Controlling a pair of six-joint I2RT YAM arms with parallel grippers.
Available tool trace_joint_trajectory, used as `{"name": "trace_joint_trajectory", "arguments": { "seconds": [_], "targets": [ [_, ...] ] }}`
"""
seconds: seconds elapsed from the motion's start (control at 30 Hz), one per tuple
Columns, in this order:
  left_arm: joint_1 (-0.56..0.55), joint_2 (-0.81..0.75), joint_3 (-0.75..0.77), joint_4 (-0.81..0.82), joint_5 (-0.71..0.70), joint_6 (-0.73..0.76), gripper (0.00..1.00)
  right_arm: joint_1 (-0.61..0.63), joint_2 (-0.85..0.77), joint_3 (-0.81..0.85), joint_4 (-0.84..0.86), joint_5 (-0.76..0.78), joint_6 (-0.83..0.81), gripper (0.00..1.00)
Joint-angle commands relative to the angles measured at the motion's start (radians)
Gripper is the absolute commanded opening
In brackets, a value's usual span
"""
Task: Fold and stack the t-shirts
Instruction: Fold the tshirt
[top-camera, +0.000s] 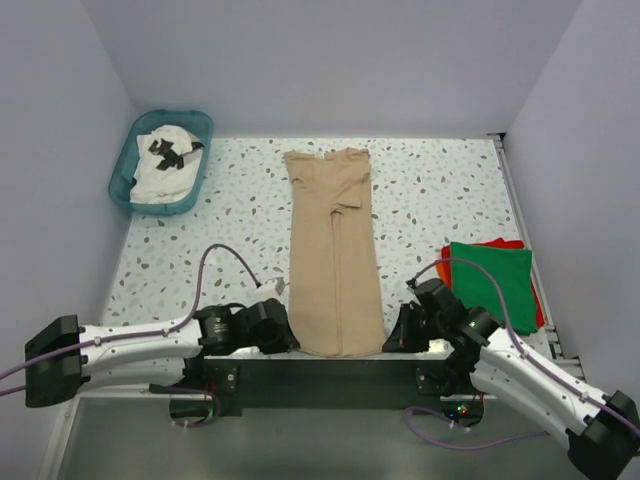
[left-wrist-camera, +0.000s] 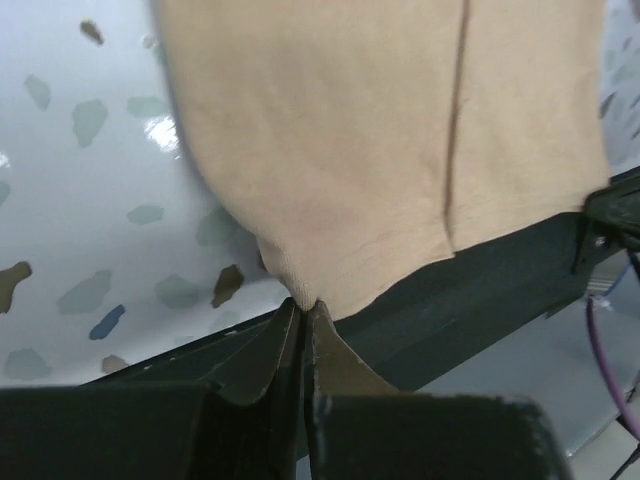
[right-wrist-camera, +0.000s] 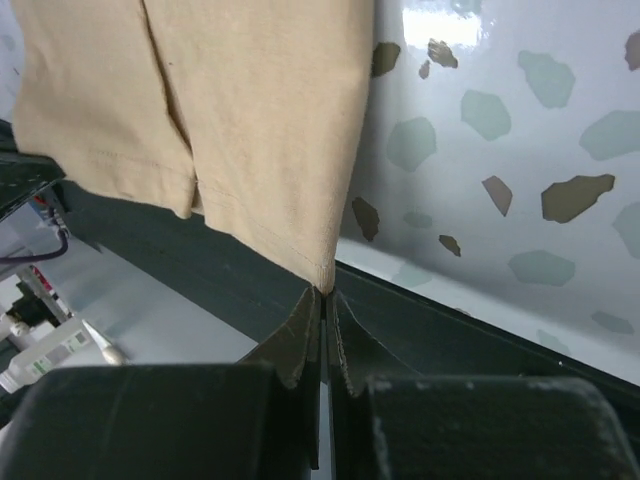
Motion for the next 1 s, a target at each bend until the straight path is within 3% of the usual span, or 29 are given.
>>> {"name": "trace_joint_trajectory", "arguments": {
  "seconds": [0.0, 0.2, 0.43, 0.73, 0.97],
  "targets": [
    [0.026, 0.015, 0.084, -0.001, -0.073, 0.037, 0.00, 0.005, 0.119, 0.122, 0.047, 0.051, -0.053, 0.00],
    [0.242, 0.107, 0.164, 0.099, -0.021, 0.193, 0.00, 0.005, 0.311, 0.314, 0.156, 0.212, -0.092, 0.00],
    [0.454, 0.332, 0.389, 0.197, 0.006, 0.314, 0.00, -0.032, 0.614, 0.556, 0.279, 0.355, -0.173, 0.00],
    [0.602, 0.622, 0.658, 0.229, 0.037, 0.377, 0.00, -0.221, 0.891, 0.756, 0.413, 0.291, -0.228, 0.00],
    [0.680, 0.790, 0.776, 0.240, 0.063, 0.399, 0.00, -0.299, 1.056, 0.892, 0.453, 0.225, -0.240, 0.00]
  ]
}}
